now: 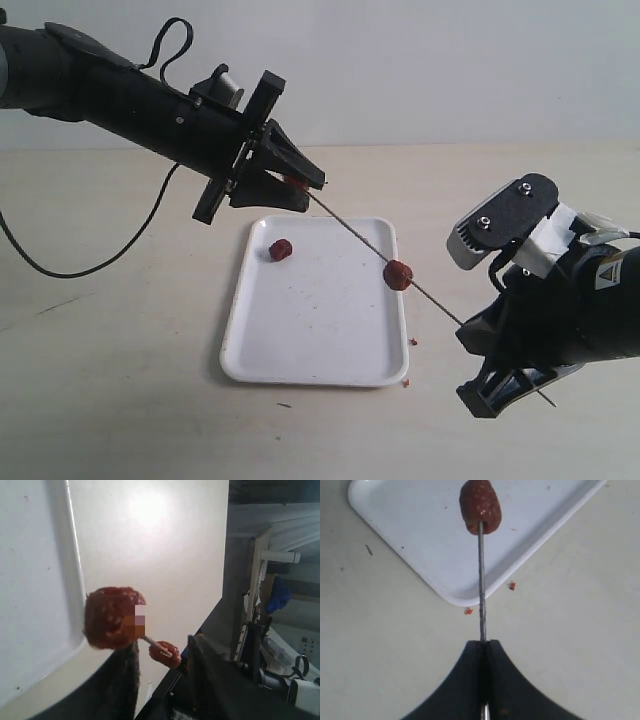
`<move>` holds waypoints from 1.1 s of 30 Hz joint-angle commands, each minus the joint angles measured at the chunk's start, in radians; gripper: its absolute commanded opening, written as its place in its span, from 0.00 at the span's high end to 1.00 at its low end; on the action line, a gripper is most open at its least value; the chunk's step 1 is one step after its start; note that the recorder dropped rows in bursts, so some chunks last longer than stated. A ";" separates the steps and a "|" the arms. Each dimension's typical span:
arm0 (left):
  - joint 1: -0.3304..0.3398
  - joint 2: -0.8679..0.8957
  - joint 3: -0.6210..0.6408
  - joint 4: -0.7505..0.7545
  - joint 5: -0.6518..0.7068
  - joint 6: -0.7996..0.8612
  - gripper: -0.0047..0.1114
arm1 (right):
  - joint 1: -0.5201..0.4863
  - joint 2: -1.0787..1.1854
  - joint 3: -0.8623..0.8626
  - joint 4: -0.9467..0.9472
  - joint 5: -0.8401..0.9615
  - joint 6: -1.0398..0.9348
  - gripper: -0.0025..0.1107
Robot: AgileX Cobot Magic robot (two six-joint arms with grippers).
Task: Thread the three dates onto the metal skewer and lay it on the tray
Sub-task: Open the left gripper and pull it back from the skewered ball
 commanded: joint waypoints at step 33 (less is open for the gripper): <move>0.160 -0.010 0.000 0.033 0.006 0.135 0.66 | -0.003 0.004 -0.009 -0.004 0.086 0.011 0.98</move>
